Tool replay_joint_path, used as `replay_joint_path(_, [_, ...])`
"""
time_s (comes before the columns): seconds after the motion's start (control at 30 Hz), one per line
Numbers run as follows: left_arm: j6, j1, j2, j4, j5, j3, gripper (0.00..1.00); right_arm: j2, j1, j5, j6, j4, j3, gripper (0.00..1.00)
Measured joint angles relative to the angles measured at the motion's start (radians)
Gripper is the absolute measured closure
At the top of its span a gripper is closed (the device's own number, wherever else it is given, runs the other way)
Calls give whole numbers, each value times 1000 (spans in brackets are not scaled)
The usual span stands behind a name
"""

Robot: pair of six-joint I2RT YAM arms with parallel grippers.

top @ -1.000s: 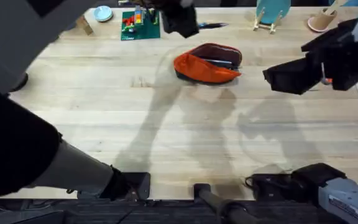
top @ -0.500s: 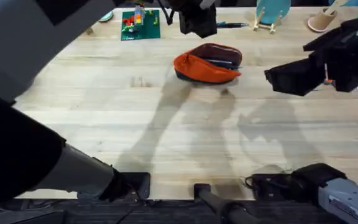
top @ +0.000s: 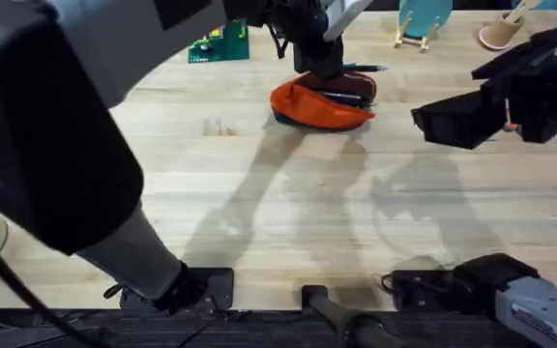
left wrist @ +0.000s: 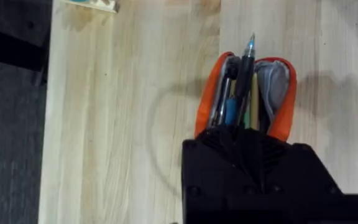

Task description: Unzip the bag, pick up the pens from the table one at a time and place them inside, then zip the bag closed.

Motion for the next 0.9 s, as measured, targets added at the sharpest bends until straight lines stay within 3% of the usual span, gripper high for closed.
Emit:
replay_joint_path(0.67, [-4,0,108,-51,14,1,959,0,0,0,0,0,0,5])
replay_joint_path(0.7, [-5,0,108,-52,14,1,706,0,0,0,0,0,0,4])
replay_joint_path(0.83, [-8,0,108,-56,14,1,90,0,0,0,0,0,0,5])
replay_joint_path(0.9, [-12,0,108,-58,15,1,15,0,0,0,0,0,0,4])
